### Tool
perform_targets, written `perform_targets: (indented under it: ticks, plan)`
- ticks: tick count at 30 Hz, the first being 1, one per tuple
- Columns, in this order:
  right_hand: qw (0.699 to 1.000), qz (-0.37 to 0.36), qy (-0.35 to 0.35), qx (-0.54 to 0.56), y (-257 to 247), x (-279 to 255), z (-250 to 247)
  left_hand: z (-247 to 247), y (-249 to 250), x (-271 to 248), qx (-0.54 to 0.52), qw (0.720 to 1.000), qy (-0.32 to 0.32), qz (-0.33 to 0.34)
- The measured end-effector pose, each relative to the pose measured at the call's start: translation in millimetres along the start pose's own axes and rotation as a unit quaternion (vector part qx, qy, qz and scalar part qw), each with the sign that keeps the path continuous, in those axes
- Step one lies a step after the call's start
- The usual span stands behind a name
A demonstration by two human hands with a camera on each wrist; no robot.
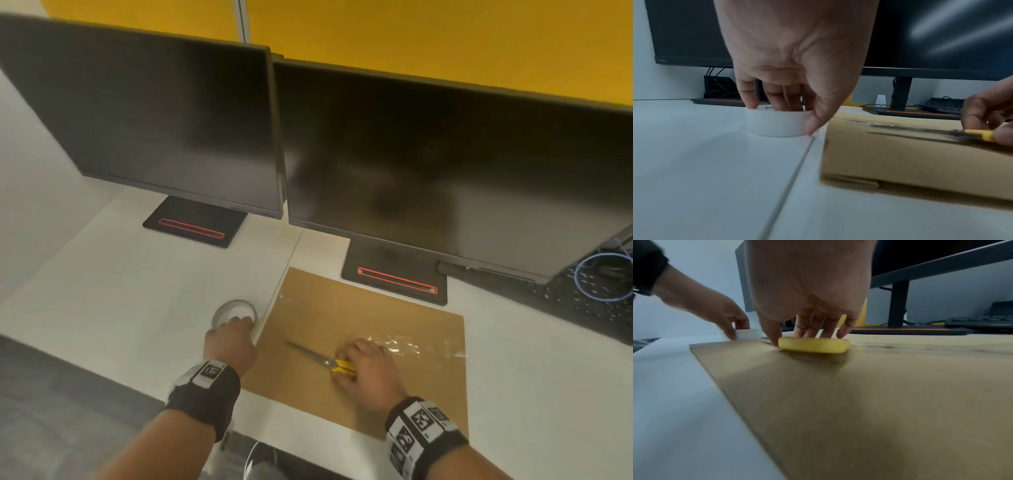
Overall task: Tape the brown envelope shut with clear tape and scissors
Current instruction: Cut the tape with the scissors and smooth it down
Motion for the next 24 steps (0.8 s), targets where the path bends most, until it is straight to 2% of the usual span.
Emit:
perform_targets:
  ticks: [4, 15, 19, 21, 24]
  plan:
    - [0.997, 0.041, 0.052, 0.032, 11, 1, -13, 6, -10, -12, 0.009, 1.000, -0.011, 0.005]
    - [0.996, 0.039, 0.071, 0.024, 10, 2, -5, 7, -6, -20, 0.032, 0.999, -0.003, 0.014]
    - [0.995, 0.046, 0.078, 0.033, 10, 2, -6, -5, -3, -20, -0.008, 0.998, 0.055, -0.006]
    - [0.994, 0.054, 0.086, 0.050, 12, 1, -9, -10, 21, -25, -0.002, 0.997, 0.066, 0.049]
    - [0.985, 0.081, 0.133, 0.078, 18, -6, -20, -8, 79, -36, 0.034, 0.981, 0.068, 0.177]
Point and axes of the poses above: each hand's wrist, its own x-axis towards the middle knuckle, its own z-axis out of the palm, y = z × x, the point moved 9 cm from there along x, towards the middle knuckle, and after that the axes turned 8 degrees about x, right-handed, at the moved point
